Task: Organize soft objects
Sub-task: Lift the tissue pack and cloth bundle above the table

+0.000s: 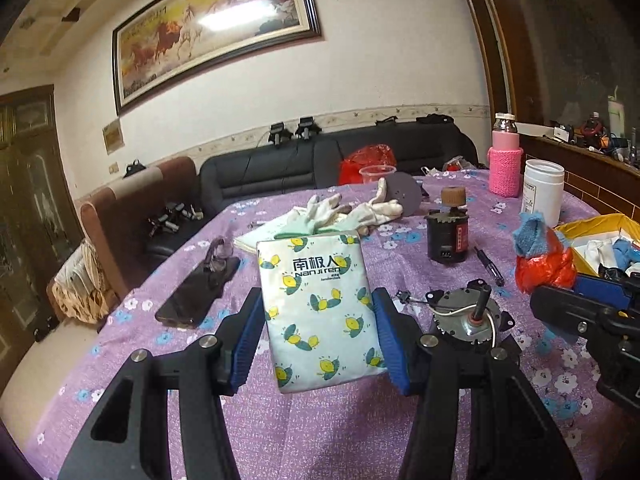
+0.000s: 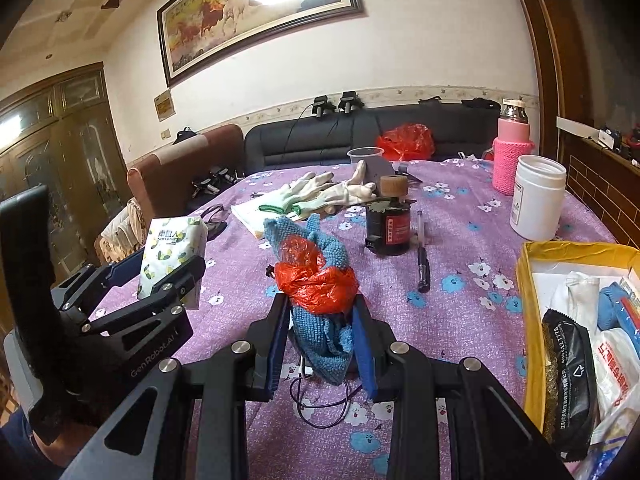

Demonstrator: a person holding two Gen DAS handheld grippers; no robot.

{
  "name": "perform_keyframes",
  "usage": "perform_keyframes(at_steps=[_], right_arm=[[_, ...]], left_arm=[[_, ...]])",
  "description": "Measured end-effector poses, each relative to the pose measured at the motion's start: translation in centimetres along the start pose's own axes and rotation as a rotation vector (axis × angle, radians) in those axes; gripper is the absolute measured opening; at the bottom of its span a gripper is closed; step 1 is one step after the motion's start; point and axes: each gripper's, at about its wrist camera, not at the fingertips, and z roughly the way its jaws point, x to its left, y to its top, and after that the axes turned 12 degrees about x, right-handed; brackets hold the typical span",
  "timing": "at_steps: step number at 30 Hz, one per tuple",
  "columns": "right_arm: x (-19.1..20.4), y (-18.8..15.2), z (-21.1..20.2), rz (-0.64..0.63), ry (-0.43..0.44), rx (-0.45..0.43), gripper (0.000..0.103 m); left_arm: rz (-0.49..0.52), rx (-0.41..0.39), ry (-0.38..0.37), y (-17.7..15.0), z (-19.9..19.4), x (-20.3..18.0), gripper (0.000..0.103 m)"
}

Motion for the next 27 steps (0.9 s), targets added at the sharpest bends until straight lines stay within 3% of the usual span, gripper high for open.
perform_keyframes(at_steps=[27], right_arm=[[-0.4, 0.1, -0.6, 0.023, -0.022, -0.026, 0.033]], left_arm=[[0.014, -0.051, 0.001, 0.2, -1.3, -0.1, 0.053]])
